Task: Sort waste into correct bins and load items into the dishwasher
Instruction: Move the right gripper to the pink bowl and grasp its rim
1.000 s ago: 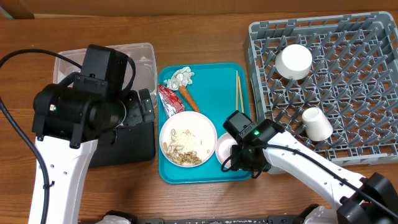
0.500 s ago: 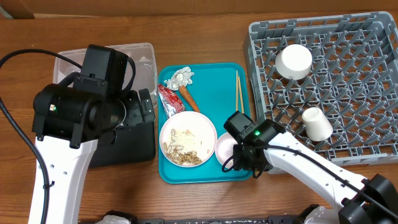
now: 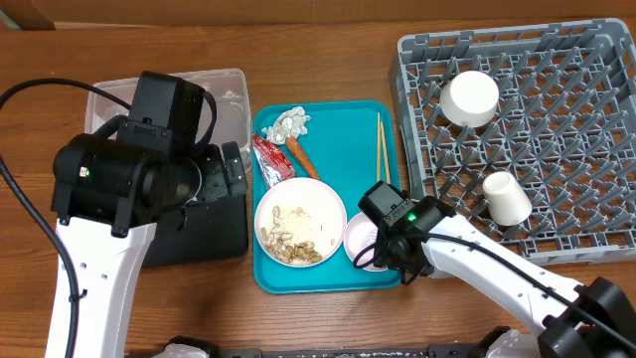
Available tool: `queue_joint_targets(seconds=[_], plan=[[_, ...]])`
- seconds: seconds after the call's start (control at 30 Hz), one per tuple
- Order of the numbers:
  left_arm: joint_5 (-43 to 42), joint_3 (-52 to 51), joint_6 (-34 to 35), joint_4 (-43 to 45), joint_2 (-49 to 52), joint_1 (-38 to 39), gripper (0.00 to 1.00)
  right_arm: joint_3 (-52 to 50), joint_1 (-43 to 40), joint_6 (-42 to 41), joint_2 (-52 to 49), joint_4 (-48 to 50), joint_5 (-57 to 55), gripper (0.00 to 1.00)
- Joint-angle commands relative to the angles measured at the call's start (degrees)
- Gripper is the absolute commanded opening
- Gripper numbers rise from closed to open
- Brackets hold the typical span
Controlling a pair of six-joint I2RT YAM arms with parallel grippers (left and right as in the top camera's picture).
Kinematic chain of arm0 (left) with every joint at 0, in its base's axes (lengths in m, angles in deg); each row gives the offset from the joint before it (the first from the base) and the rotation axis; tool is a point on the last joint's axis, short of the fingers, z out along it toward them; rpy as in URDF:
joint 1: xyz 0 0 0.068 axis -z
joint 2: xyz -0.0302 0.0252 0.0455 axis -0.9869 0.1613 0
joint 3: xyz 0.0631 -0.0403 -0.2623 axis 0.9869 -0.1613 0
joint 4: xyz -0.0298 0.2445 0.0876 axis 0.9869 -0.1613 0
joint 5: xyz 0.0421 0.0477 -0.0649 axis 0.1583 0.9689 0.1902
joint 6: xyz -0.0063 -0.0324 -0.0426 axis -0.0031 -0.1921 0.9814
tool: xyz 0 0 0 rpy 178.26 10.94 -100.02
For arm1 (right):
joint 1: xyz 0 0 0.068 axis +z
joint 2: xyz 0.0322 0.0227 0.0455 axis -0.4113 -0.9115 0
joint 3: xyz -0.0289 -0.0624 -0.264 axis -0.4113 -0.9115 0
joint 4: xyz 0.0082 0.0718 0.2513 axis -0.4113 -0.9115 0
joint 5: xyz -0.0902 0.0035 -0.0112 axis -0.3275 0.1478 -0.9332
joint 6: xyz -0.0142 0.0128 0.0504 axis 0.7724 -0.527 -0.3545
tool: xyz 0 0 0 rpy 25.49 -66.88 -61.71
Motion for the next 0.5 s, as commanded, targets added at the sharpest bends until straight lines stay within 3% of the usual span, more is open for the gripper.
queue_joint_targets(seconds=[0.0, 0.47], plan=[[0.94, 0.50, -0.24, 0.09, 0.22, -0.33, 1.00, -0.17, 0.11, -1.66, 0.92, 1.44, -2.25, 0.36], [0.94, 0.50, -0.24, 0.09, 0.22, -0.33, 1.00, -2.34, 0.11, -1.68, -0.09, 4.76, -6.25, 0.33]])
